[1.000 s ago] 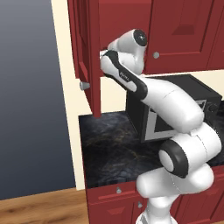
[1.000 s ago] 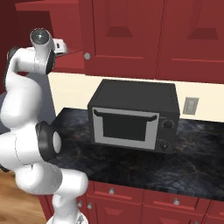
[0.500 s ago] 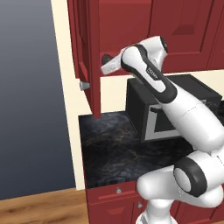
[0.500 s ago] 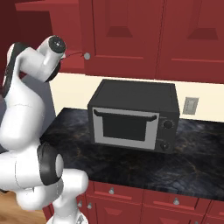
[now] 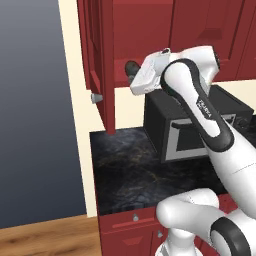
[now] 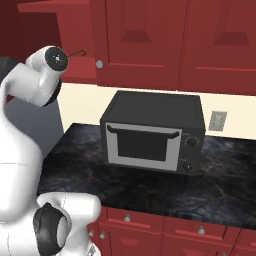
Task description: Open the cabinet and move the ladle to the pot. Then close the cabinet.
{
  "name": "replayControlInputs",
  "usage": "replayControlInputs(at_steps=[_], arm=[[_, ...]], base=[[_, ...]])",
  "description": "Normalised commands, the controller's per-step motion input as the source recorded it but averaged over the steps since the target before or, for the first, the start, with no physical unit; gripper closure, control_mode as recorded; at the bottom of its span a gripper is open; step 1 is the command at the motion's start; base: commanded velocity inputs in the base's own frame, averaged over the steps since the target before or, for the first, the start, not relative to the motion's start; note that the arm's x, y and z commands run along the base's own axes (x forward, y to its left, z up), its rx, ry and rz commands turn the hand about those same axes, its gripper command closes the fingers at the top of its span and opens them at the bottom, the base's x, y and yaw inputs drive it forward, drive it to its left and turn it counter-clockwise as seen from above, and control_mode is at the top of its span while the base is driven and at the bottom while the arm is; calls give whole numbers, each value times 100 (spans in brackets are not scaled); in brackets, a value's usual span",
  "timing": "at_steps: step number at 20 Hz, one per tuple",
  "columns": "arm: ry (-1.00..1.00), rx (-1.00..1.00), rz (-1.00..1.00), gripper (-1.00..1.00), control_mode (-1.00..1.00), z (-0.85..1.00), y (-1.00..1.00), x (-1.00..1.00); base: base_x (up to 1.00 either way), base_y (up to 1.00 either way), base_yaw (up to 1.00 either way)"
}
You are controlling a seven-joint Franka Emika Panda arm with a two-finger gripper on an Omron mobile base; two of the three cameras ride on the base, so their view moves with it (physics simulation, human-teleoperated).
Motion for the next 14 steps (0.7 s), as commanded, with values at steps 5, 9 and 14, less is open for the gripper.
replayControlInputs(at_steps=[5,9,14], arm=[[-6,-3,-18,100,-100,10,-37,-100],[1,0,-26,100,-100,2,-46,-100],[13,0,-33,100,-100,24,-44,-100]], base=[[0,0,0],[0,0,0],[0,0,0]])
